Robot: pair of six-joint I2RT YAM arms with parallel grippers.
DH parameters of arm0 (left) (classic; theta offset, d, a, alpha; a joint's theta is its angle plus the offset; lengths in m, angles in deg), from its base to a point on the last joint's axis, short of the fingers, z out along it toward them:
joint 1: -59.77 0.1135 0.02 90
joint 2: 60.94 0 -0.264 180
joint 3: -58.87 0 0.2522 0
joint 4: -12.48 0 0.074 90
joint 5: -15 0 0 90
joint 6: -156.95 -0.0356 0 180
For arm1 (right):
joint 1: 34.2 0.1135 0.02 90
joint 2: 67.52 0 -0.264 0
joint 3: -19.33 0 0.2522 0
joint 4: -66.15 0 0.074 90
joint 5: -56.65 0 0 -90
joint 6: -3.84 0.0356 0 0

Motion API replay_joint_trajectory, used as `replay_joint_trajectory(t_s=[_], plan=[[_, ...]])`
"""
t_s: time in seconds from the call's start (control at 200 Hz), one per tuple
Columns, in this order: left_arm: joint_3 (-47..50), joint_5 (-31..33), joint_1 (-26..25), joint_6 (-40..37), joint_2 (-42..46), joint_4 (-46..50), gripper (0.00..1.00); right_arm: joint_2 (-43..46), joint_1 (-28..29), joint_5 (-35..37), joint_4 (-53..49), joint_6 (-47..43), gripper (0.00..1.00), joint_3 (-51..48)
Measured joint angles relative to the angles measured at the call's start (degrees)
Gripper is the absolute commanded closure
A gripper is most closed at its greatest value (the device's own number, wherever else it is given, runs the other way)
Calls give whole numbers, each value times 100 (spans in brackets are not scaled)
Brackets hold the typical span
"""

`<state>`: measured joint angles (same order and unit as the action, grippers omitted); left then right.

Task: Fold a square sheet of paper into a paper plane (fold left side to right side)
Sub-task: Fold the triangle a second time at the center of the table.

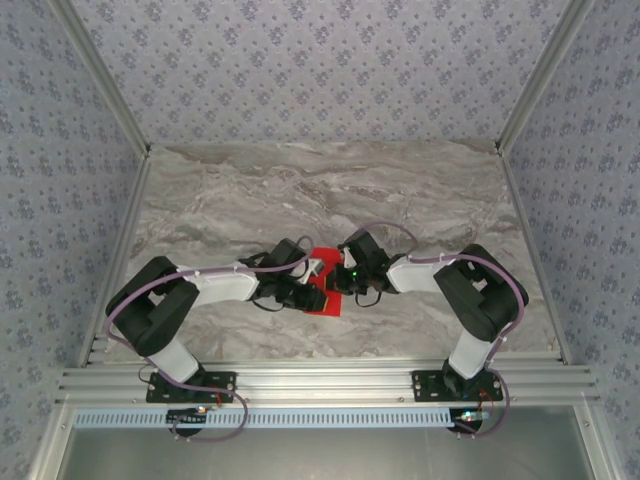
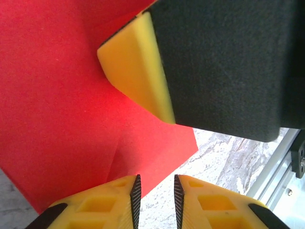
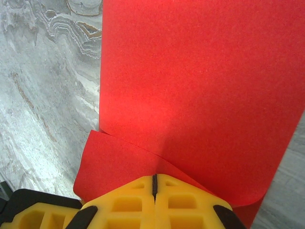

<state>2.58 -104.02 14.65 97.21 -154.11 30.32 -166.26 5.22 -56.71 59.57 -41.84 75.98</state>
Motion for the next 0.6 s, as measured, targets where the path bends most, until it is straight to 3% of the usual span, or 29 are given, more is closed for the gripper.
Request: replay_joint_trajectory(t_s=[0.33, 0.6], plan=[[44, 79, 0, 4, -2, -11, 74, 0, 0, 0, -9, 0, 96, 0], [229, 164, 0, 9, 4, -120, 81, 0, 0, 0, -13, -2, 96, 0]])
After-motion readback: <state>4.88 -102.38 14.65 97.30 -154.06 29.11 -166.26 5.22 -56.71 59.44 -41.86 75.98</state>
